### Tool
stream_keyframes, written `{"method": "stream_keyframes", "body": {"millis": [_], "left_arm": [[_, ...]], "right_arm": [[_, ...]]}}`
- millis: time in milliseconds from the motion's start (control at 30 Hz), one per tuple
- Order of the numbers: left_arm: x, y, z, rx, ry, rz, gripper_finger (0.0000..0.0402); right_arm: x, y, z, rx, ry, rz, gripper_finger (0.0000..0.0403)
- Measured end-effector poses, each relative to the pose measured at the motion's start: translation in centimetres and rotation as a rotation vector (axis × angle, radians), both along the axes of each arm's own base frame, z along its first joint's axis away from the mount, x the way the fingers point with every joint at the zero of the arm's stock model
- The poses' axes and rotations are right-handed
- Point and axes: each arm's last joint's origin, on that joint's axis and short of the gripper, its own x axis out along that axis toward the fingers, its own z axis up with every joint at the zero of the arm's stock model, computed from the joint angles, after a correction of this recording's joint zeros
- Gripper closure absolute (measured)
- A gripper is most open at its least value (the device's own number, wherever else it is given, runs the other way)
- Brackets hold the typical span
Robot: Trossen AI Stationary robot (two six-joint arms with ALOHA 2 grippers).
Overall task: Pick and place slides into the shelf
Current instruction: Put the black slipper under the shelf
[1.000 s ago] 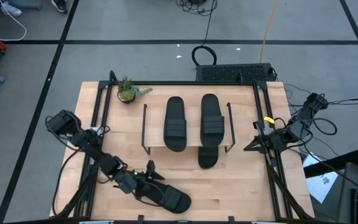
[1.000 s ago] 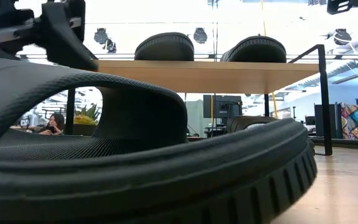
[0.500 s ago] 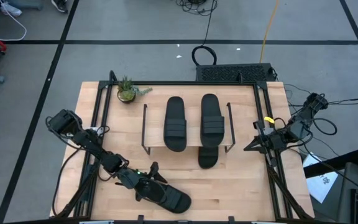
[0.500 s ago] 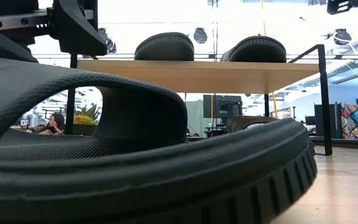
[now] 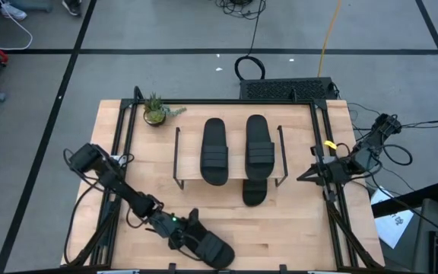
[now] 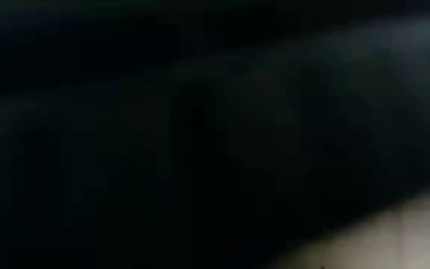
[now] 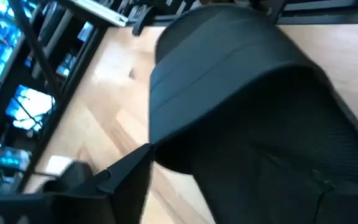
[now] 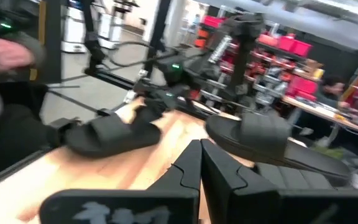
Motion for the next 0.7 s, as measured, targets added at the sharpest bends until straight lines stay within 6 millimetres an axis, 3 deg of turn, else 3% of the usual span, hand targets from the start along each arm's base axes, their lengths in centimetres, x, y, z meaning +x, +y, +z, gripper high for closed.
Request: {"method": "stream_keyframes", "body": {"millis": [300, 700], "left_arm": [[0.1, -0.5, 1.3, 0.092, -0.062, 0.002, 0.0133], [0.9, -1.2, 2.2, 0.191, -0.056, -0.154, 0.0133]], "right_arm": [[0.0, 0.0, 0.0, 0.0, -0.001, -0.016, 0.0403], [0.0, -0.1, 0.0, 0.021, 0.005, -0.018, 0.0403]]}}
